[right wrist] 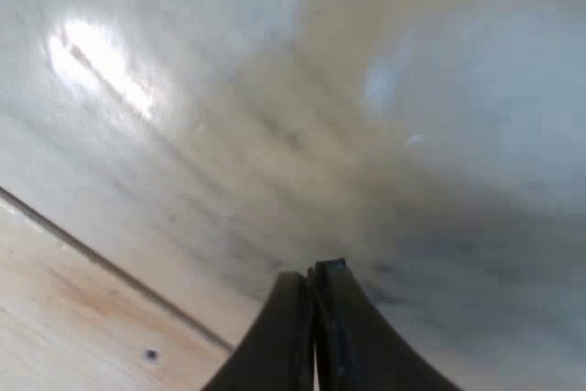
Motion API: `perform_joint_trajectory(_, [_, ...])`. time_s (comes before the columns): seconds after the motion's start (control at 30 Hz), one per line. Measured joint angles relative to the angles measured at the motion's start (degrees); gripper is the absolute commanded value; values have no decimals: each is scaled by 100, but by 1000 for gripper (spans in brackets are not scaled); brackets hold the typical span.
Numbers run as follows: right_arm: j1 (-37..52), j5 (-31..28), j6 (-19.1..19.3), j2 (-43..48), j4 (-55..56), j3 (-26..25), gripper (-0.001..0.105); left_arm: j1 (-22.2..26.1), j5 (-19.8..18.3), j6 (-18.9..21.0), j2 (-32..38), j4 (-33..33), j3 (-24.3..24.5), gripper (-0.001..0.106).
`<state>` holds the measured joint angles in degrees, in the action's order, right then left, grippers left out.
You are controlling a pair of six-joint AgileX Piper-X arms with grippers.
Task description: Put the handle in the coffee machine
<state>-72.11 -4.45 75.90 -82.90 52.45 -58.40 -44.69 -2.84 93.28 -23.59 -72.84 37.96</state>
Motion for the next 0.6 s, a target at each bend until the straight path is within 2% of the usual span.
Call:
perform_joint_trajectory(0.13, [0,-288,176,526,34,0,0,0,0,0,0,0,0,70])
perform_joint_trajectory(0.4, [0,-568,176,1541,21,-193,1,0,0,106,0,0,0,70])
perform_joint_trajectory(0.43, [0,-568,176,1593,20,-211,4,0,0,106,0,0,0,70])
perform_joint_trajectory(0.5, [0,-642,176,1761,7,-350,19,0,0,106,0,11,0,70])
perform_joint_trajectory(0.53, [0,-679,176,1786,7,-382,23,0,0,106,0,11,0,70])
perform_joint_trajectory(0.6, [0,-815,176,1900,7,-470,47,0,0,106,0,11,0,70])
